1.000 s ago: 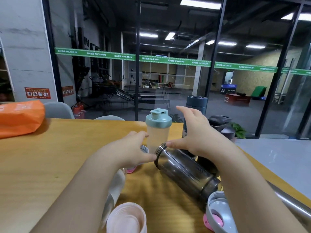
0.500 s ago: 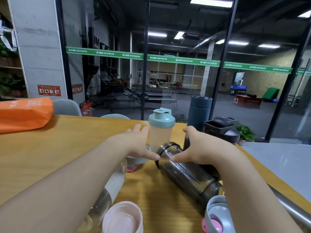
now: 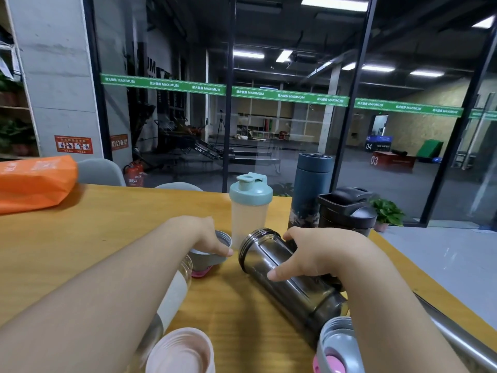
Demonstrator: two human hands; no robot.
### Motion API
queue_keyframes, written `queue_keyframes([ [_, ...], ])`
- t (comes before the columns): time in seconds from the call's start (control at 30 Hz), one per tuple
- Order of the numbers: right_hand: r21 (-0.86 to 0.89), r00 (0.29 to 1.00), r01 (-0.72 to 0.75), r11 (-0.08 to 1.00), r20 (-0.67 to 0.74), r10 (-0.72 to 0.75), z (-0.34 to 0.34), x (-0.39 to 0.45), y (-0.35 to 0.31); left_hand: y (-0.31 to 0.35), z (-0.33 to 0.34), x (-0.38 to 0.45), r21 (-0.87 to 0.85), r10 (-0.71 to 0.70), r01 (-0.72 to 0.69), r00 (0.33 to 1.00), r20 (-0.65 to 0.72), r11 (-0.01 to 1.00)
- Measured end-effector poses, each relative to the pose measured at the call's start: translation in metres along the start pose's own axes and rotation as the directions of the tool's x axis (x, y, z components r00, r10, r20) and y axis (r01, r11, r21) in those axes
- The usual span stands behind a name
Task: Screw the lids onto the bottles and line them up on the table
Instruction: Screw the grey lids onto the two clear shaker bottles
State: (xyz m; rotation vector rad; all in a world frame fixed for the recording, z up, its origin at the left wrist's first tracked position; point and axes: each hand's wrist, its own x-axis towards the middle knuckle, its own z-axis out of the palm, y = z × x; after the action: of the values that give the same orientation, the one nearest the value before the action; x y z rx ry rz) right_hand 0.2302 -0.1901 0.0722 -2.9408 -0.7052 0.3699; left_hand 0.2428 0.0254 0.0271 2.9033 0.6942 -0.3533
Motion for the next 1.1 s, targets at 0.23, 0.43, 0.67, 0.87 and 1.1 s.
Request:
queue_keyframes([
  [0.23,-0.039,0.999,-0.012,0.999,0.046,0.014,0.003,0.003,-0.004,-0.001,0.001,-0.005,-0.107,0.05,-0.059,0.995,-0.085,0.993],
  [0.43,-0.06,0.997,-0.039,0.997,0.065,0.043,0.004,0.005,-0.003,0.003,-0.007,-0.018,-0.163,0.103,-0.142,0.968,-0.228,0.976],
  [0.67,-0.062,0.995,-0.069,0.996,0.064,0.073,0.009,0.011,-0.002,0.007,-0.019,-0.048,-0.325,0.071,-0.218,0.91,-0.408,0.92],
  [0.87,-0.076,0.993,-0.096,0.993,0.06,0.101,0.007,0.012,0.003,0.006,-0.027,-0.063,-0.797,0.059,-0.433,0.89,-0.452,0.421],
  [1.1,-0.123,0.988,-0.122,0.985,0.083,0.133,0.013,0.016,0.001,0.014,-0.027,-0.08,-0.855,0.119,-0.513,0.847,-0.519,-0.077],
])
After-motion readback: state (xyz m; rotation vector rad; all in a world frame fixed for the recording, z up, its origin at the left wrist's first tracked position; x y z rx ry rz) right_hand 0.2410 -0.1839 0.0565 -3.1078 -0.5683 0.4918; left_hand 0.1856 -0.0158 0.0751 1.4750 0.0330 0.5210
